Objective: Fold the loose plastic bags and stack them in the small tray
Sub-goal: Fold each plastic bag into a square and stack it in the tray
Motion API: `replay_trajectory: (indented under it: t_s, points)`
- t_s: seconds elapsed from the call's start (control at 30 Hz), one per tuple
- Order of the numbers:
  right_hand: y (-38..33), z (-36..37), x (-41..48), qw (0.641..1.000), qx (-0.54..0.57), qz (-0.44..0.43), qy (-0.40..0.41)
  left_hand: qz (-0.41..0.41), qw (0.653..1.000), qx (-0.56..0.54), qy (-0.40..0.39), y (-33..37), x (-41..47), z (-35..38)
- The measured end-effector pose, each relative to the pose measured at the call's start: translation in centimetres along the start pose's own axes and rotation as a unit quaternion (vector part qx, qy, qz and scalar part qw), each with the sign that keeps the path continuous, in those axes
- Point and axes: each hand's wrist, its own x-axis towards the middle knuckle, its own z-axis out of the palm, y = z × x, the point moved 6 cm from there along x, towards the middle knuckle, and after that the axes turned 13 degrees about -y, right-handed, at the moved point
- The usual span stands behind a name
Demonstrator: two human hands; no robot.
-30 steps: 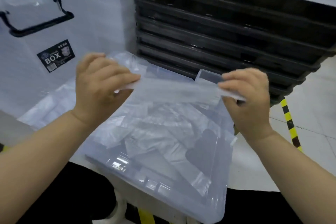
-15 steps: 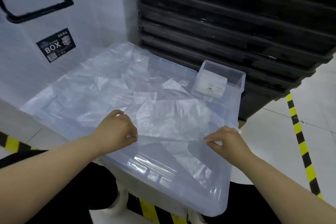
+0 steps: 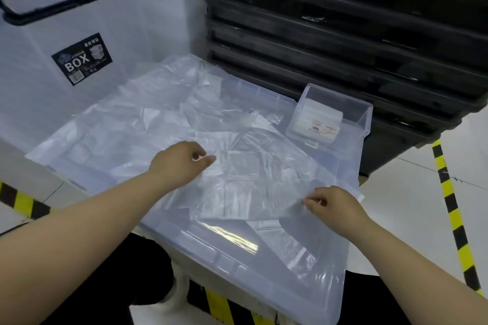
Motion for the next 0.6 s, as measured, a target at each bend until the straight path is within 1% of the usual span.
replay_trajectory:
  t_s: [0.13,0.23,0.37,0.43,0.53,0.6]
  points:
    - [0.1,0.1,0.1,1.000,0.003,-0.003,0.009,-0.056,0.996,0.064,-0.001,1.5,1.7,2.0]
    - [0.3,0.1,0.2,1.000,0.001,0.000,0.012,-0.071,0.994,0.087,-0.006,1.8,2.9,2.4]
    - [0.5,0.1,0.3,1.000,0.002,0.015,0.008,-0.054,0.992,0.102,-0.045,1.9,3.8,2.0]
    - [0.6,0.1,0.3,1.000,0.010,0.027,0.005,-0.041,0.991,0.122,-0.044,1.7,4.3,1.1]
    - [0.6,-0.1,0.4,0.999,0.015,0.035,0.001,-0.017,0.985,0.172,-0.022,0.8,4.9,-0.5]
    - [0.5,-0.1,0.4,0.999,0.016,0.037,0.001,-0.010,0.984,0.180,0.002,-0.1,5.0,-2.0]
